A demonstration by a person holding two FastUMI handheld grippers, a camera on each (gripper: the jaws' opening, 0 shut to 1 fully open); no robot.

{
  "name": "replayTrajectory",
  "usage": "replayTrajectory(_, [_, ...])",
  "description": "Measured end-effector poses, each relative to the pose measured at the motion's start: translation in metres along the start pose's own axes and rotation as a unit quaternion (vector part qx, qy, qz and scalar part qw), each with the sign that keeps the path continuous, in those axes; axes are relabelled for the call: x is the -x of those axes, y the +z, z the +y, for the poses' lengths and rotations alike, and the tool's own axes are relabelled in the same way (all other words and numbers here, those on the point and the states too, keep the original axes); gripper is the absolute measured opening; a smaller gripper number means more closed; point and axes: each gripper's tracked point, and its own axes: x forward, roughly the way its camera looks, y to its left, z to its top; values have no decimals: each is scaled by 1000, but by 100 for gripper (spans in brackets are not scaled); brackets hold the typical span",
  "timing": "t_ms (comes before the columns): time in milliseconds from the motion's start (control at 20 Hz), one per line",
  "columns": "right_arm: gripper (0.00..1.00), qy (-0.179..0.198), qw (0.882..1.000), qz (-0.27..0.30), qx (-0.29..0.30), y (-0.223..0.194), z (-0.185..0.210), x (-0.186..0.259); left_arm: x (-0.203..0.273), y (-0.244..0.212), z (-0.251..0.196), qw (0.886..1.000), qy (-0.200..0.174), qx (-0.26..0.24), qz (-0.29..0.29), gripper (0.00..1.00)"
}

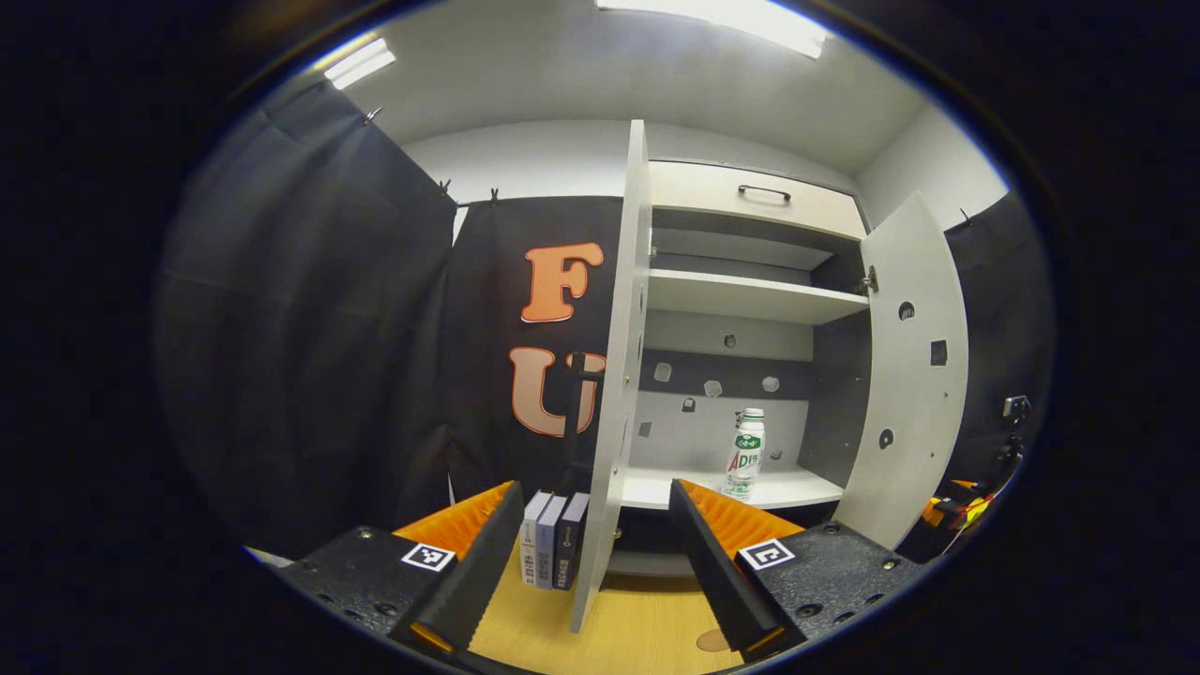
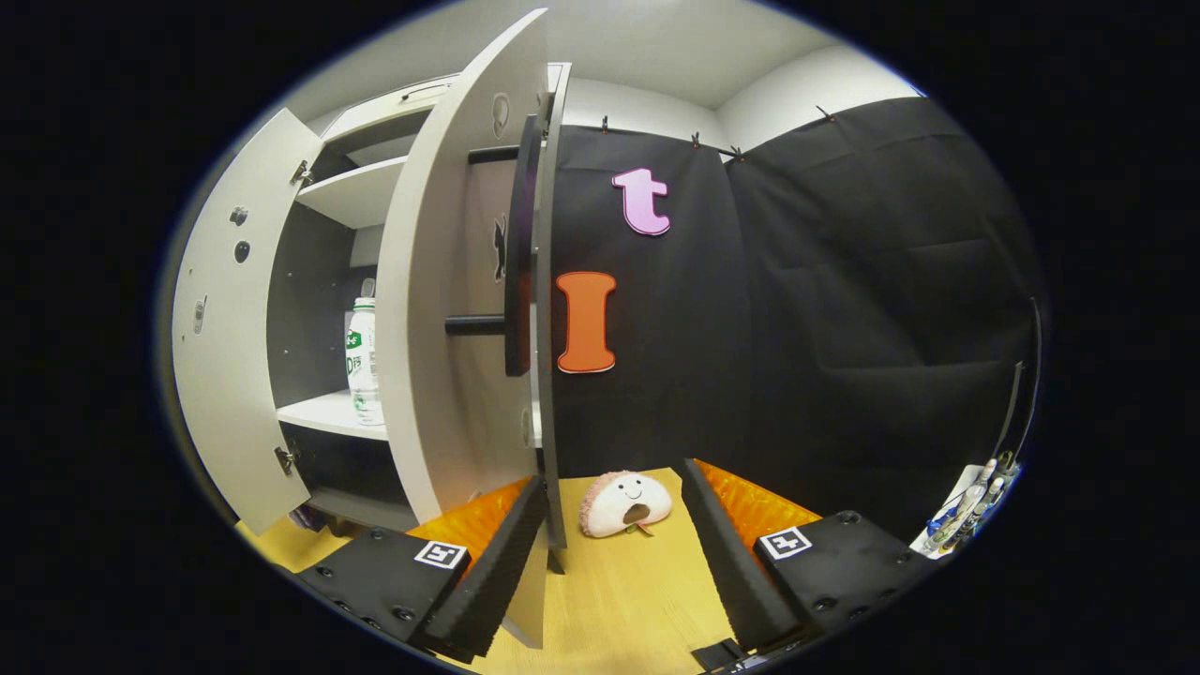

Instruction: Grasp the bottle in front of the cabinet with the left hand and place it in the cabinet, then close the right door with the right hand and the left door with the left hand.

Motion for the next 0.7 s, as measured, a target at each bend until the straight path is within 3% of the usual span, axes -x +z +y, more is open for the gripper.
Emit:
replayTrajectory(200, [97,0,1000,-1,7,0,24,3,0,-7,14,1000,-6,23,9,95])
replayTrajectory(700, [97,30,999,-4,16,0,95,-5,7,-9,66,1000,14,22,9,95])
